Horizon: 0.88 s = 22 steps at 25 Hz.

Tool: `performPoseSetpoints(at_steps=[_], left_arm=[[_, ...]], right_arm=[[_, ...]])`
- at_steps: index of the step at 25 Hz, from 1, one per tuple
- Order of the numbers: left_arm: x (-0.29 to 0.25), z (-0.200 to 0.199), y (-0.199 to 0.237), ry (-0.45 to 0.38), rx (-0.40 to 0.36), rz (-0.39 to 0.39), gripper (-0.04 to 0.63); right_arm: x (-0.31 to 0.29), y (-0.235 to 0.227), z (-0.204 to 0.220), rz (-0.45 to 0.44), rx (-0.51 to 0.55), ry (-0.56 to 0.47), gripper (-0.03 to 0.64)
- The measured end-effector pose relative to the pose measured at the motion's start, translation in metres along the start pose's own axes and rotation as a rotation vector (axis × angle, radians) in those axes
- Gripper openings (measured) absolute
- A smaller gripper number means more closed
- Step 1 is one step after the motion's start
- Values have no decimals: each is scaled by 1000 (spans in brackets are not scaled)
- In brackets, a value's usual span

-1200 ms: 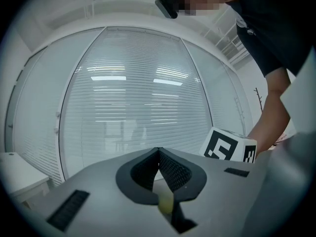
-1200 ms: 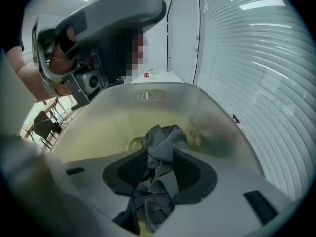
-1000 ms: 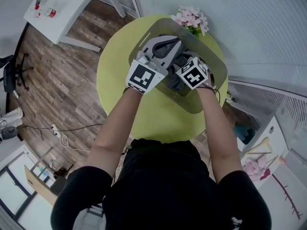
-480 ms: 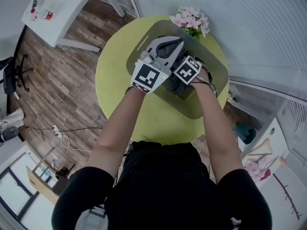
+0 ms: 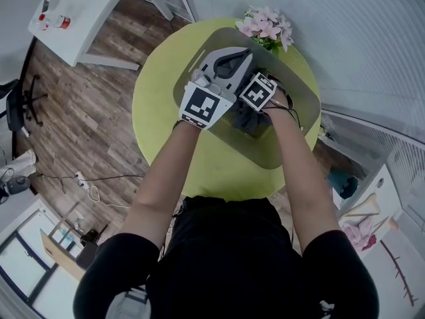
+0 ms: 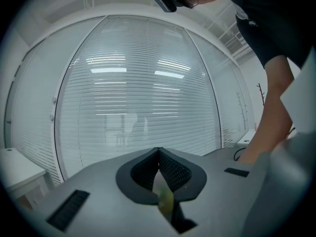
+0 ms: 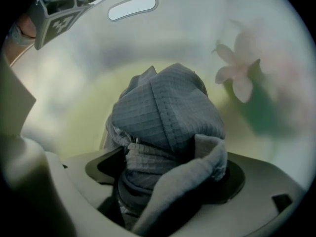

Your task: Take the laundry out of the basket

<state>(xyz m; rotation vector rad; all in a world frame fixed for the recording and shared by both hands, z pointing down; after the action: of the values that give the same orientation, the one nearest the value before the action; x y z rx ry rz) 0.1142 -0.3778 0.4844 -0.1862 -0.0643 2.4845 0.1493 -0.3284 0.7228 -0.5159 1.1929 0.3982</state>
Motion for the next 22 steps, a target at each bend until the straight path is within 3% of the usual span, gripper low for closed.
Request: performPoseSetpoints(at_steps=[15, 22], left_arm=[[2, -4, 6, -8, 9, -29, 9], [12, -22, 3, -60, 2, -42, 9]], right_arm=[[-29, -8, 1, 3, 1, 26, 439], [-18, 0, 7, -5, 40, 70, 380]])
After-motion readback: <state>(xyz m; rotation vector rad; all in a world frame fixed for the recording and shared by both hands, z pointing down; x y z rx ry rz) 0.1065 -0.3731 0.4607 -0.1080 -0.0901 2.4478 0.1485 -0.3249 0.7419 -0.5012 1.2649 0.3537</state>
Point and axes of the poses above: the fingertips, and each gripper's own axes: x backward along the fingers, y to its left, z out of its underside, the point moved 3 cm from there along x, backward along the fingers, and after that the axes turned 5 degrees about -z, right-handed, at the moved point
